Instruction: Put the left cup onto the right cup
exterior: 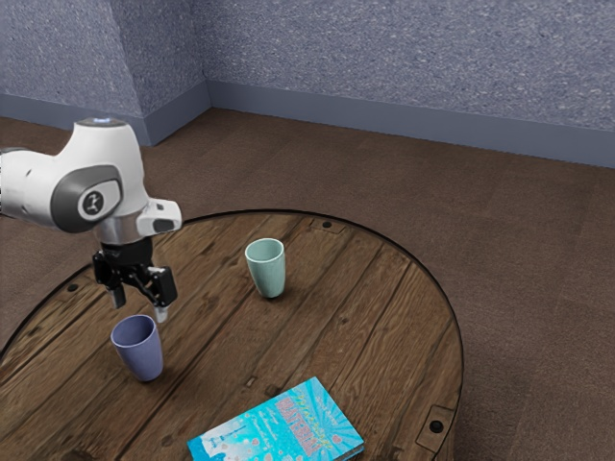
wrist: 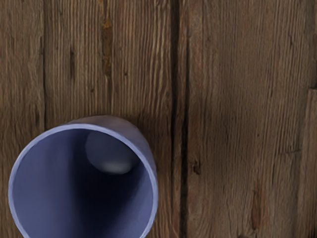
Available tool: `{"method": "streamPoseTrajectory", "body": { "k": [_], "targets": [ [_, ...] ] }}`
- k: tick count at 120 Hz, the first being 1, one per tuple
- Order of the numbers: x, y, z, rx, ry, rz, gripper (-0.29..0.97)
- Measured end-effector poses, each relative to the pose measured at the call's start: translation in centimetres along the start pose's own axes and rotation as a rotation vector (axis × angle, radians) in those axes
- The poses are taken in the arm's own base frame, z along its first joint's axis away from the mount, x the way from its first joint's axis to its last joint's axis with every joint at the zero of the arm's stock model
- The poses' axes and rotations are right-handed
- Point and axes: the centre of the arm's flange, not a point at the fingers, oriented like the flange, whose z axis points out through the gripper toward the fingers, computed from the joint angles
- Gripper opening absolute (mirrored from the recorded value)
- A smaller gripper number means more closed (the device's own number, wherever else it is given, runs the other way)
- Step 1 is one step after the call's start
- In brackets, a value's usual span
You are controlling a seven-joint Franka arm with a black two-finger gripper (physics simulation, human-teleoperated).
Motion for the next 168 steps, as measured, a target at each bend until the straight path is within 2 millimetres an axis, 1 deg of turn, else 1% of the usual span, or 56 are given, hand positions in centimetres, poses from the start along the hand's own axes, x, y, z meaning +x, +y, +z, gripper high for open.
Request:
{"method": "streamPoseTrajectory", "body": {
  "k": [7,13,27,39,50,59,68,79,83,89,104,111,119,134,145,151,159,163,168],
  "targets": [
    [0.0,0.1,1.6,0.002,-0.006,-0.002,0.68],
    [0.2,0.3,2.5,0.005,-0.006,-0.002,0.68],
    [0.6,0.5,3.4,0.007,0.009,-0.007,0.68],
    [0.8,0.7,5.1,0.011,0.0,-0.011,0.68],
    [1.1,0.7,5.8,0.01,0.004,-0.018,0.68],
    [1.2,0.7,6.5,0.011,-0.003,-0.026,0.68],
    [1.0,0.4,7.7,0.009,-0.017,-0.036,0.68],
    [0.9,0.1,8.5,0.009,-0.023,-0.049,0.68],
    [1.0,0.1,8.8,0.01,-0.024,-0.052,0.65],
    [1.2,0.1,9.1,0.014,-0.024,-0.053,0.55],
    [1.6,0.3,9.1,0.02,-0.014,-0.05,0.23],
    [1.7,0.3,9.1,0.022,-0.01,-0.05,0.14],
    [1.8,0.3,9.0,0.023,-0.006,-0.05,0.06],
    [1.8,0.3,8.9,0.025,-0.001,-0.053,-0.03],
    [1.9,0.2,8.9,0.026,0.001,-0.057,-0.06],
    [2.1,0.1,8.5,0.031,0.008,-0.056,-0.07],
    [2.9,-0.1,7.2,0.046,0.03,-0.05,-0.08],
    [3.7,-0.2,6.0,0.053,0.049,-0.05,-0.09],
    [5.4,-0.4,3.8,0.063,0.079,-0.052,-0.09]
  ]
}}
